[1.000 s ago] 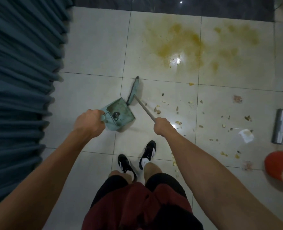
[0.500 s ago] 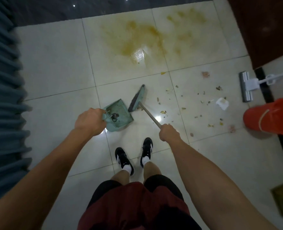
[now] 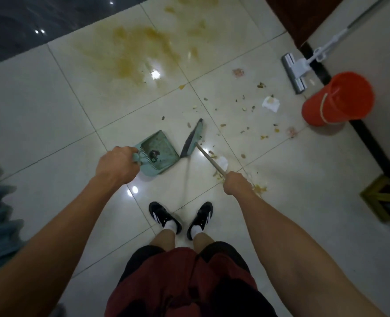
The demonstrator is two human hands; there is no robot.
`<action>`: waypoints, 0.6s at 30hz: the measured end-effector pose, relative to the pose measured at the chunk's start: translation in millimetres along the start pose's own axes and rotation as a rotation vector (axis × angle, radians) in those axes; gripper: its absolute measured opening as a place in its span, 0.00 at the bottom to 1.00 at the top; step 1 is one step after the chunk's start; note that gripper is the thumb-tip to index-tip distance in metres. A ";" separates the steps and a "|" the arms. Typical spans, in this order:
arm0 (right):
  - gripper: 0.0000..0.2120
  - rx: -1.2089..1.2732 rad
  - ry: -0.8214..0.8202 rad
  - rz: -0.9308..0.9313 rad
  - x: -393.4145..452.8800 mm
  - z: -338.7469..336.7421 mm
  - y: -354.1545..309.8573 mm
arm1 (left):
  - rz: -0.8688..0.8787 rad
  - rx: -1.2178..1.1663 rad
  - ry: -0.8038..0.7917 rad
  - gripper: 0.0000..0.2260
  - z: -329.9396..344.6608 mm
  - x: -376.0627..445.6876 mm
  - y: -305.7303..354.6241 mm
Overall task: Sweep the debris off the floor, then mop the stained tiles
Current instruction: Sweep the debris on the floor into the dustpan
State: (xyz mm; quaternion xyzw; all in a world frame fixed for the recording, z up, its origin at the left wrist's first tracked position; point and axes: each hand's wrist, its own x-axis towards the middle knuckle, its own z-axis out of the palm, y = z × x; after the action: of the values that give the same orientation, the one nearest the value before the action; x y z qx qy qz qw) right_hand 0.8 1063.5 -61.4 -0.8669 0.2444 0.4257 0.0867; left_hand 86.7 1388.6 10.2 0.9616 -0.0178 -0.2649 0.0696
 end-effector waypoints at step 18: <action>0.15 0.332 0.088 0.010 -14.6 1.7 71.7 | 0.117 0.089 -0.002 0.04 9.1 10.1 104.9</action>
State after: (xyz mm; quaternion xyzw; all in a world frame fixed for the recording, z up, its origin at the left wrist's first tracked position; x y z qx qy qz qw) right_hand -43.7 1007.1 -46.8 -0.8572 0.3194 0.3416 0.2156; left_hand 91.1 1282.9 12.4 0.9608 -0.0859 -0.2602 0.0423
